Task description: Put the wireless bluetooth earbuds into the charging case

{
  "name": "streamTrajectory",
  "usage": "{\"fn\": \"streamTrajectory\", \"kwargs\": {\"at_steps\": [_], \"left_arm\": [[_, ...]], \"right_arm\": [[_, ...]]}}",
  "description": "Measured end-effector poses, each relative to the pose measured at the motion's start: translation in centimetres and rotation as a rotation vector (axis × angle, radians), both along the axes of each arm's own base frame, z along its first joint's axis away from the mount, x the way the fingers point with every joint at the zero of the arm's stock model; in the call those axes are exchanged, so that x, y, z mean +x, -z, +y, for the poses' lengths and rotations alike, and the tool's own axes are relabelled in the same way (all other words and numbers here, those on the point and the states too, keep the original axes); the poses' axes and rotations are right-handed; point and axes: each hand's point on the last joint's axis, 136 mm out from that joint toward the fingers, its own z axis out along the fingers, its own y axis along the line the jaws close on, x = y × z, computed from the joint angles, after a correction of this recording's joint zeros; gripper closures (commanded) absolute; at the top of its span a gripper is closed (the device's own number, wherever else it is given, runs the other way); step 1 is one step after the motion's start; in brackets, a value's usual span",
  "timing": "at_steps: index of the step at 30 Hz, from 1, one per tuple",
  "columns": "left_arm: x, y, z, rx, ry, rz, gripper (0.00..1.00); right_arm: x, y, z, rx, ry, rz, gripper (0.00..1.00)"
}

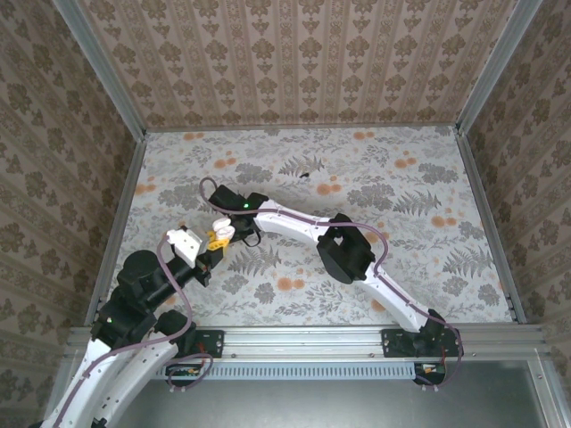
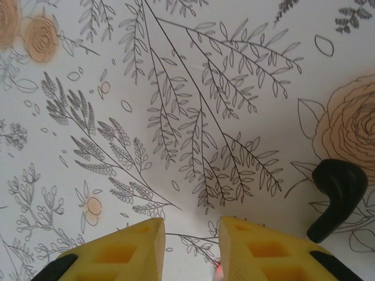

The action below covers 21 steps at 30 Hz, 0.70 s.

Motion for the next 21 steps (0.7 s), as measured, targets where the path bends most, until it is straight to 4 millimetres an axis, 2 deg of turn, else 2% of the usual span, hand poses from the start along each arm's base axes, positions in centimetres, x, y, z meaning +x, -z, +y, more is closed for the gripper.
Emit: {"fn": "streamTrajectory", "kwargs": {"at_steps": [13, 21], "left_arm": [[-0.1, 0.2, 0.1, 0.006, 0.000, 0.009, 1.00], [-0.1, 0.2, 0.0, 0.005, 0.000, 0.009, 1.00]], "right_arm": [[-1.1, 0.6, -1.4, -0.057, -0.063, 0.003, 0.70], [-2.6, 0.8, -4.3, -0.138, -0.076, 0.020, 0.70]]}}
